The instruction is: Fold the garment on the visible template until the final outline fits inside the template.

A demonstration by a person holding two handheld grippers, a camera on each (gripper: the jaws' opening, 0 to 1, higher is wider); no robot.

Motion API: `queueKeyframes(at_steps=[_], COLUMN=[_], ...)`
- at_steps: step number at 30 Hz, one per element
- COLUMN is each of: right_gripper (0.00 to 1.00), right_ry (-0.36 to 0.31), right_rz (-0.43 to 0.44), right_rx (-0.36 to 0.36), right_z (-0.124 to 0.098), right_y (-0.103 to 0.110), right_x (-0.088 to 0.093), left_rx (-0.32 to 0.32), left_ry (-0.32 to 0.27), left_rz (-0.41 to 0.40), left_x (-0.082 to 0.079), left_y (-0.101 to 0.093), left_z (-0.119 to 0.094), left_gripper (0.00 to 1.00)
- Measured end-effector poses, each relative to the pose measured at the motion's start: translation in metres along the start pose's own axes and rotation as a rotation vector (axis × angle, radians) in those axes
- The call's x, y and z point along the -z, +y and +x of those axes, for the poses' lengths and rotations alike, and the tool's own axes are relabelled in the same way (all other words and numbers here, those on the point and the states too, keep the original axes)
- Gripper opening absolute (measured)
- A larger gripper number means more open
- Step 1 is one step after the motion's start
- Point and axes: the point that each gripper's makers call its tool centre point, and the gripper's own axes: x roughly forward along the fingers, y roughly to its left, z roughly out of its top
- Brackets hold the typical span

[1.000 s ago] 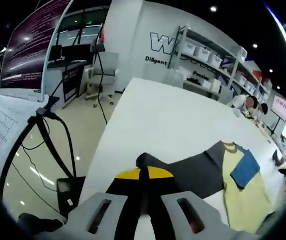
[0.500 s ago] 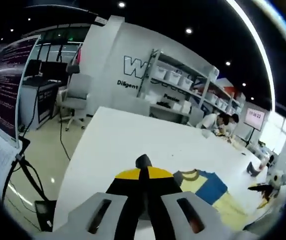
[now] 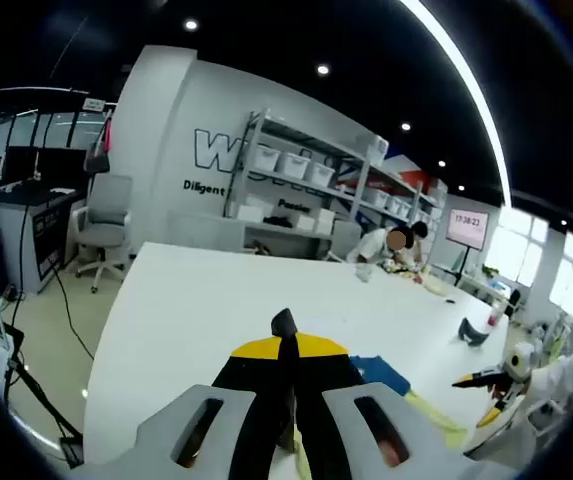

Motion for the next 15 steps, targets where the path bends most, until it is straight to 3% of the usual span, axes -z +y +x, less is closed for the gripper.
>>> queueKeyframes(at_steps=[2,6,15], right_gripper=[0.85,0.85,0.84], right_ry=[-0.005,-0.014,-0.021], right_rz=[-0.002,-0.001,0.003], right_rx=[-0.001,0.004,0.003], right_z=[0.000,-0.003,-0.005], right_y=[0.001,0.001,0.003], right_x=[-0.001,-0.002,-0.001], left_rx=[0.074,0.150,0.241], left_ry=[-0.014,-0.005,0.022], left_rz=[0.012,0.040,0.034], left_x=[-0.013,-0.016,-0.012], left_y=[-0.037,-0.077,-0.129], left_z=[0.008,0.018,0.042], left_gripper=[0.00,0.00,0.00])
